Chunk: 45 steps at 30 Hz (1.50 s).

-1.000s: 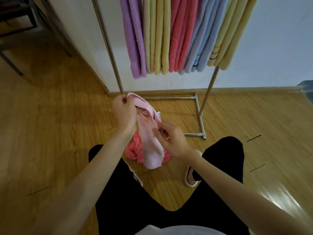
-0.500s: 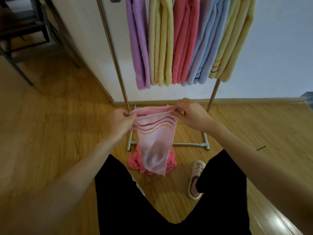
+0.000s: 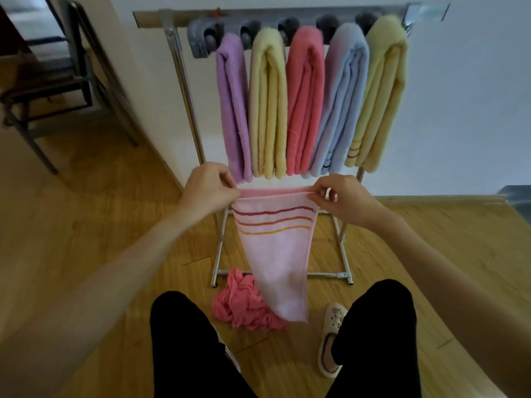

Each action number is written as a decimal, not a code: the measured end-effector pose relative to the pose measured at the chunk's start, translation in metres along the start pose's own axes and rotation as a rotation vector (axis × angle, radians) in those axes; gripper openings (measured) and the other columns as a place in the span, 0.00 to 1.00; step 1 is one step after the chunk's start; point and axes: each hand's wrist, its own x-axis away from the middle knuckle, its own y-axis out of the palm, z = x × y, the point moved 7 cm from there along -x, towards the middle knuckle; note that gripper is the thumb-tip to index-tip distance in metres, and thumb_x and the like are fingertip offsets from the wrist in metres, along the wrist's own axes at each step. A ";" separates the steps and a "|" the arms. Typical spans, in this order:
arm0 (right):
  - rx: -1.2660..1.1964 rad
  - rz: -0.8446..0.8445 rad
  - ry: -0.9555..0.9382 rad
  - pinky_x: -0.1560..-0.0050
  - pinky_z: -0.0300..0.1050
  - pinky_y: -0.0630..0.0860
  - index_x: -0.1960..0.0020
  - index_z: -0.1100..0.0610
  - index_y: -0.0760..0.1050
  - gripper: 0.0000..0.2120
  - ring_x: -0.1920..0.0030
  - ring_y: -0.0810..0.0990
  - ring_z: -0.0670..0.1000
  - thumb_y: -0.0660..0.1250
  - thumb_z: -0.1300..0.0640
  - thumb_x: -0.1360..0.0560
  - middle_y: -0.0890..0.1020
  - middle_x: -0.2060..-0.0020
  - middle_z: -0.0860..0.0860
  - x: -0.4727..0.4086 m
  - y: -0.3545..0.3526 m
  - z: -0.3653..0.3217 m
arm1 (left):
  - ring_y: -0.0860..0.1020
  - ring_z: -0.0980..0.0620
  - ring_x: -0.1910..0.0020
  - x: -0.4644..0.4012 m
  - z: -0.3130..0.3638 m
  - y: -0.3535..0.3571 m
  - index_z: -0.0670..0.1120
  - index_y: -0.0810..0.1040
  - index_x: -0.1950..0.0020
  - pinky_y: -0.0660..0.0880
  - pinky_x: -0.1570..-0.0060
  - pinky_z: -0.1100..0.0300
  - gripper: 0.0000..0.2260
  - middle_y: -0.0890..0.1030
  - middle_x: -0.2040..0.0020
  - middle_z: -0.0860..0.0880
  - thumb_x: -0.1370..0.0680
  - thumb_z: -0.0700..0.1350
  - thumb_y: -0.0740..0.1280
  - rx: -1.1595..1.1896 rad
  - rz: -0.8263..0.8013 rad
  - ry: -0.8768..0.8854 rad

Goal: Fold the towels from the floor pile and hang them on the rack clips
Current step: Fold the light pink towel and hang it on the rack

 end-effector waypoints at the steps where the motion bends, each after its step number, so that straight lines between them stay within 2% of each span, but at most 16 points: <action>1: -0.023 0.024 0.003 0.65 0.33 0.70 0.56 0.58 0.80 0.03 0.67 0.74 0.40 0.69 0.58 0.26 0.78 0.66 0.47 -0.001 -0.009 0.000 | 0.79 0.55 0.65 -0.002 0.008 -0.006 0.48 0.79 0.66 0.76 0.66 0.62 0.06 0.79 0.66 0.51 0.32 0.39 0.73 0.000 0.013 0.020; 7: -0.112 0.089 -0.019 0.63 0.34 0.75 0.59 0.59 0.79 0.03 0.64 0.78 0.46 0.73 0.62 0.29 0.80 0.67 0.45 -0.010 -0.047 -0.001 | 0.76 0.56 0.65 -0.011 0.043 -0.029 0.51 0.75 0.67 0.69 0.68 0.66 0.09 0.77 0.66 0.52 0.29 0.42 0.72 -0.023 -0.004 0.135; 12: -0.138 0.106 -0.010 0.61 0.41 0.78 0.59 0.58 0.77 0.05 0.65 0.79 0.47 0.73 0.62 0.30 0.80 0.66 0.48 -0.016 -0.061 -0.003 | 0.75 0.53 0.66 -0.012 0.054 -0.038 0.49 0.73 0.68 0.71 0.67 0.61 0.11 0.75 0.68 0.50 0.28 0.41 0.69 -0.079 -0.025 0.197; 15: -0.128 0.110 -0.047 0.60 0.39 0.78 0.56 0.56 0.75 0.06 0.65 0.79 0.46 0.72 0.61 0.28 0.81 0.63 0.50 -0.017 -0.063 -0.006 | 0.75 0.51 0.64 -0.012 0.052 -0.036 0.49 0.73 0.67 0.74 0.64 0.55 0.10 0.75 0.67 0.49 0.27 0.40 0.67 -0.092 -0.067 0.210; 17: -0.099 0.100 -0.085 0.60 0.35 0.76 0.50 0.57 0.79 0.06 0.64 0.78 0.46 0.71 0.61 0.27 0.82 0.62 0.49 -0.018 -0.061 -0.011 | 0.76 0.50 0.61 -0.009 0.051 -0.032 0.50 0.73 0.62 0.75 0.61 0.56 0.08 0.76 0.63 0.49 0.26 0.37 0.66 -0.016 -0.134 0.238; 19: -0.080 0.092 -0.097 0.58 0.36 0.76 0.48 0.59 0.81 0.07 0.64 0.79 0.46 0.70 0.63 0.26 0.82 0.61 0.47 -0.018 -0.057 -0.014 | 0.76 0.51 0.59 -0.002 0.054 -0.023 0.50 0.73 0.51 0.75 0.61 0.61 0.09 0.77 0.58 0.49 0.25 0.36 0.65 0.092 -0.233 0.284; 22: -0.087 0.083 -0.075 0.58 0.40 0.76 0.49 0.61 0.82 0.07 0.62 0.80 0.50 0.67 0.64 0.25 0.82 0.61 0.49 -0.020 -0.048 -0.015 | 0.75 0.55 0.55 0.014 0.059 -0.006 0.56 0.69 0.40 0.72 0.62 0.66 0.13 0.76 0.53 0.52 0.22 0.45 0.64 0.132 -0.398 0.359; 24: -0.082 0.066 -0.052 0.58 0.41 0.76 0.50 0.61 0.81 0.07 0.62 0.79 0.50 0.66 0.64 0.24 0.82 0.61 0.50 -0.023 -0.041 -0.016 | 0.74 0.58 0.51 0.025 0.063 0.005 0.60 0.69 0.37 0.73 0.57 0.68 0.14 0.74 0.47 0.56 0.22 0.49 0.62 0.122 -0.512 0.404; 26: -0.061 0.058 -0.050 0.59 0.45 0.76 0.52 0.61 0.81 0.06 0.63 0.77 0.51 0.65 0.63 0.24 0.82 0.62 0.52 -0.025 -0.033 -0.018 | 0.72 0.59 0.46 0.032 0.063 0.015 0.58 0.71 0.36 0.71 0.51 0.69 0.16 0.74 0.44 0.56 0.21 0.42 0.60 0.092 -0.609 0.428; 29: -0.059 0.062 -0.042 0.61 0.48 0.74 0.55 0.63 0.80 0.06 0.65 0.76 0.53 0.65 0.62 0.24 0.80 0.65 0.56 -0.026 -0.026 -0.021 | 0.72 0.59 0.48 0.039 0.062 0.024 0.49 0.78 0.41 0.68 0.49 0.67 0.18 0.76 0.47 0.50 0.23 0.32 0.58 -0.015 -0.661 0.482; 33: -0.083 0.056 -0.053 0.63 0.37 0.71 0.55 0.62 0.80 0.05 0.68 0.73 0.43 0.65 0.63 0.24 0.79 0.66 0.50 -0.027 -0.021 -0.027 | 0.73 0.60 0.53 0.045 0.062 0.029 0.47 0.81 0.42 0.68 0.53 0.70 0.17 0.77 0.53 0.51 0.26 0.33 0.62 -0.063 -0.728 0.499; 36: -0.078 0.024 -0.062 0.61 0.33 0.72 0.51 0.60 0.81 0.06 0.66 0.74 0.40 0.65 0.63 0.24 0.78 0.64 0.45 -0.025 -0.014 -0.030 | 0.73 0.64 0.52 0.054 0.070 0.033 0.46 0.77 0.36 0.68 0.52 0.73 0.24 0.76 0.49 0.55 0.29 0.31 0.60 -0.103 -0.824 0.572; 38: -0.072 0.022 -0.072 0.60 0.30 0.71 0.51 0.60 0.81 0.06 0.65 0.74 0.39 0.66 0.63 0.24 0.78 0.63 0.45 -0.023 -0.012 -0.031 | 0.75 0.60 0.49 0.057 0.074 0.037 0.46 0.76 0.34 0.70 0.51 0.71 0.26 0.78 0.44 0.51 0.29 0.29 0.60 -0.156 -0.824 0.649; 39: -0.073 0.028 -0.077 0.61 0.29 0.71 0.51 0.60 0.81 0.06 0.65 0.74 0.39 0.66 0.63 0.24 0.79 0.63 0.45 -0.022 -0.011 -0.031 | 0.75 0.59 0.49 0.058 0.077 0.038 0.45 0.77 0.34 0.71 0.51 0.70 0.24 0.79 0.43 0.49 0.28 0.29 0.62 -0.169 -0.803 0.687; 42: -0.088 0.049 -0.082 0.61 0.27 0.68 0.52 0.60 0.81 0.05 0.65 0.73 0.40 0.66 0.63 0.24 0.79 0.63 0.46 -0.018 -0.011 -0.031 | 0.74 0.62 0.56 0.058 0.087 0.035 0.46 0.81 0.42 0.70 0.55 0.71 0.13 0.82 0.49 0.50 0.25 0.36 0.67 -0.190 -0.688 0.803; 45: -0.112 0.072 -0.056 0.61 0.29 0.69 0.51 0.60 0.81 0.05 0.64 0.76 0.46 0.66 0.63 0.24 0.80 0.63 0.47 -0.016 -0.013 -0.027 | 0.74 0.55 0.54 0.062 0.096 0.026 0.45 0.82 0.50 0.72 0.55 0.61 0.05 0.78 0.53 0.49 0.24 0.41 0.68 -0.257 -0.472 0.988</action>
